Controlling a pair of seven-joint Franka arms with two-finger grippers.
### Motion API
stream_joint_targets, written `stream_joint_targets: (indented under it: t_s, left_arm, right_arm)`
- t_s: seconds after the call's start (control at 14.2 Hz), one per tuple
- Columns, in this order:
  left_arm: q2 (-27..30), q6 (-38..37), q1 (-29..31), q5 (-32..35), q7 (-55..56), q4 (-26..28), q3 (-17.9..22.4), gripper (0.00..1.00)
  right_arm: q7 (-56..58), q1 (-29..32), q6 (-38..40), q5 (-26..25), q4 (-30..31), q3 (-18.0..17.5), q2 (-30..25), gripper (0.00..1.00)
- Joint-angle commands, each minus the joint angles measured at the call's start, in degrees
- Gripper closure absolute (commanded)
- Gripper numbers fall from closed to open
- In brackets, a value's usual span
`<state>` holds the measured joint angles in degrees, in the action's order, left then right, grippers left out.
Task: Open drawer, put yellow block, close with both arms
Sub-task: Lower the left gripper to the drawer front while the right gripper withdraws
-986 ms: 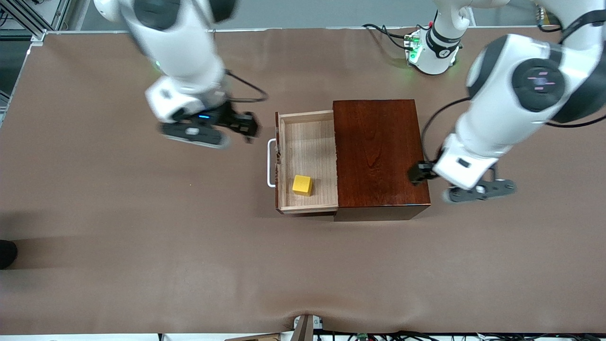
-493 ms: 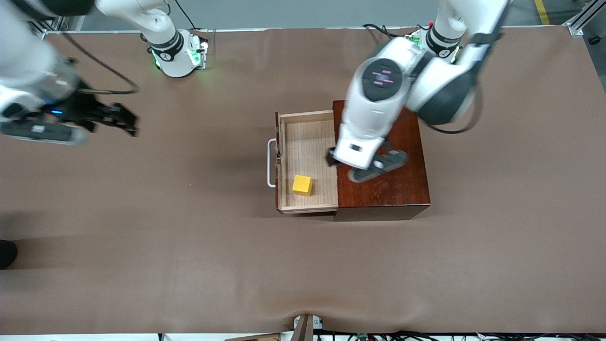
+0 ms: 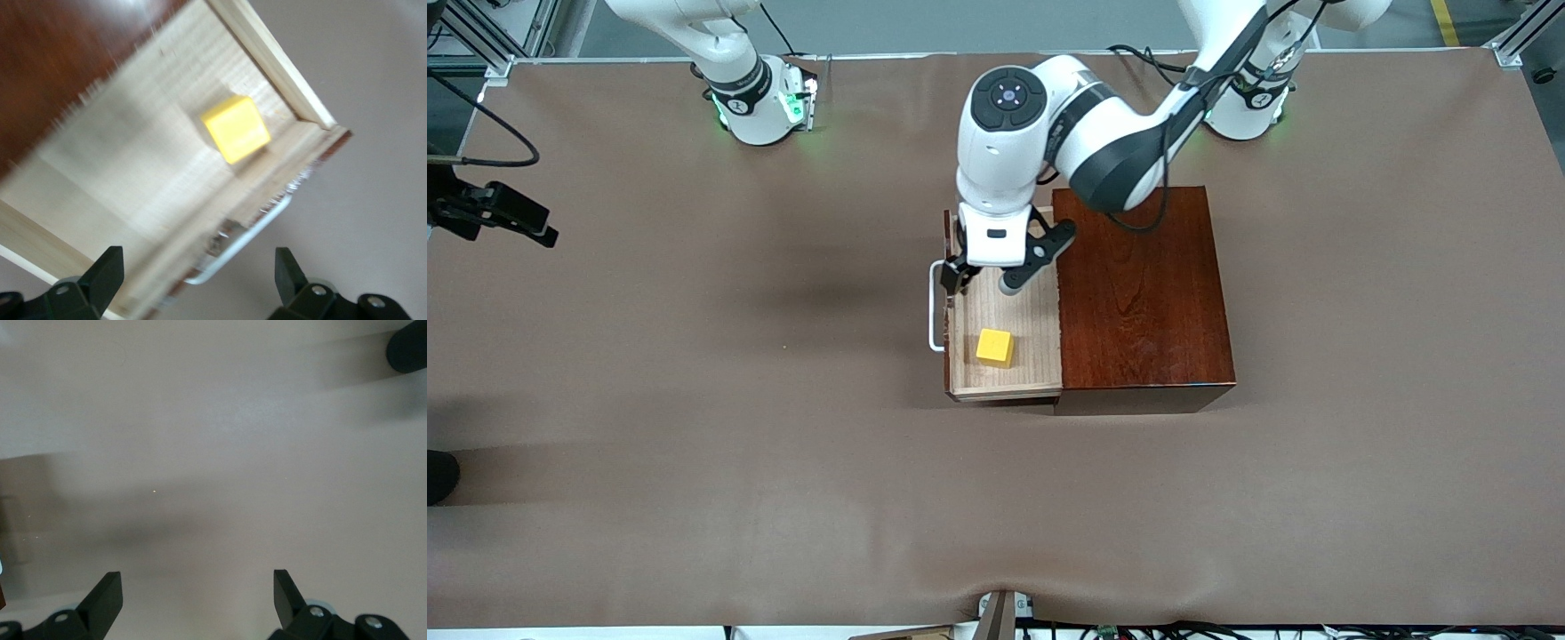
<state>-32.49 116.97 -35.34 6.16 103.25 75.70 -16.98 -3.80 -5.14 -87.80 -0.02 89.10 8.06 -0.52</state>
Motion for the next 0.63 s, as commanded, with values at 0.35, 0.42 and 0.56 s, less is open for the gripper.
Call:
stream_joint_targets:
  t_s: [0.35, 0.42, 0.56]
  left_arm:
    - [-8.4, 12.8, -7.0, -0.3, 30.3, -5.1, 4.4, 0.0]
    - [-9.2, 15.2, -7.1, -0.4, 33.2, -5.2, 5.1, 0.0]
    - [-10.0, 16.5, -7.6, -0.5, 37.0, -5.2, 5.1, 0.0]
  right_arm:
    - [0.1, 1.0, -0.4, -0.2, 0.1, -1.6, 0.0, 0.0]
    - [0.2, 1.0, -0.4, -0.2, -0.1, -1.6, 0.0, 0.0]
    - [0.3, 0.5, -0.4, -0.2, -0.2, -1.6, 0.0, 0.0]
